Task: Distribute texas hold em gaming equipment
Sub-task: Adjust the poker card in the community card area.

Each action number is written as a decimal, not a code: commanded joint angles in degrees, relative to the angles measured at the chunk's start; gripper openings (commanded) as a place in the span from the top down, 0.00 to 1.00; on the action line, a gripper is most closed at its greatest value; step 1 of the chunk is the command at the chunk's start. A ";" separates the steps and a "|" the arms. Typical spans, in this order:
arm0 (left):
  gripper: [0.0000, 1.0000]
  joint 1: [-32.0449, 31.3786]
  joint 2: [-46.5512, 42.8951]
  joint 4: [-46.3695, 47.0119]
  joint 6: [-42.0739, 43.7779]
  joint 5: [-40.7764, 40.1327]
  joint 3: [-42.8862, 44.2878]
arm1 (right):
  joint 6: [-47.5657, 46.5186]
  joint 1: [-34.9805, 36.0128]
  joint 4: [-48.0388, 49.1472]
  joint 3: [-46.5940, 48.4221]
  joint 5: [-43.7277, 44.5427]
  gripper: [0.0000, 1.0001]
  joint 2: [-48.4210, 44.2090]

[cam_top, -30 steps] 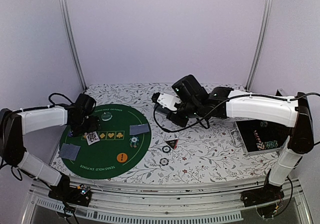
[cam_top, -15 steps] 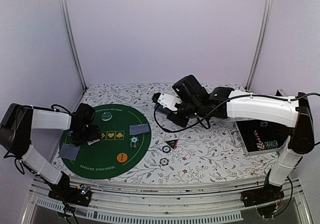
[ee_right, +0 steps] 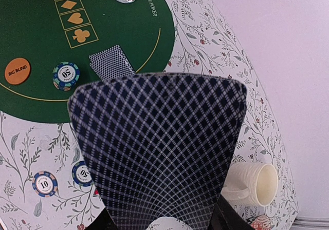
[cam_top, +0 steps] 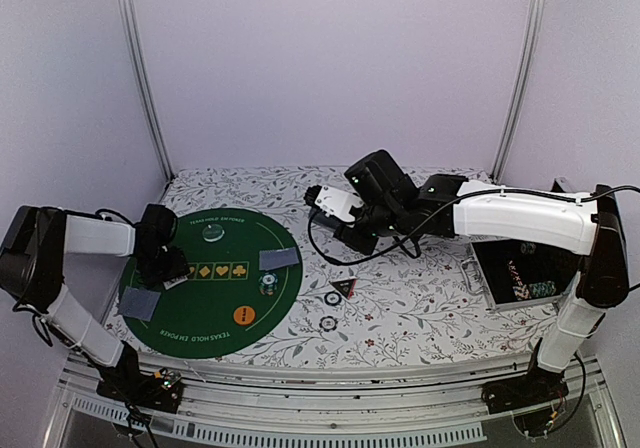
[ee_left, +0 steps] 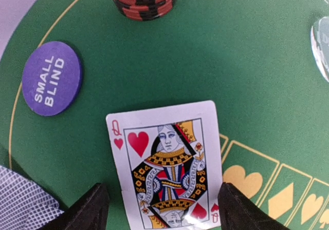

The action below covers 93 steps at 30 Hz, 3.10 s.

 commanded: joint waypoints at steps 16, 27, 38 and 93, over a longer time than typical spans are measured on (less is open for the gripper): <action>0.34 6.94 7.38 1.79 16.86 17.16 5.94 | 0.07 -0.25 0.24 -1.14 0.04 0.55 -2.94; 0.30 4.57 5.83 -1.58 25.00 16.80 8.51 | -0.36 -0.29 0.24 -1.21 -0.11 0.55 -3.12; 0.26 4.76 8.41 -9.14 36.04 18.07 14.14 | -0.64 -0.25 0.14 -1.42 0.11 0.55 -3.96; 0.99 1.76 5.72 -12.23 16.79 9.08 8.27 | -0.19 -0.29 -0.81 -1.92 0.38 0.55 -4.70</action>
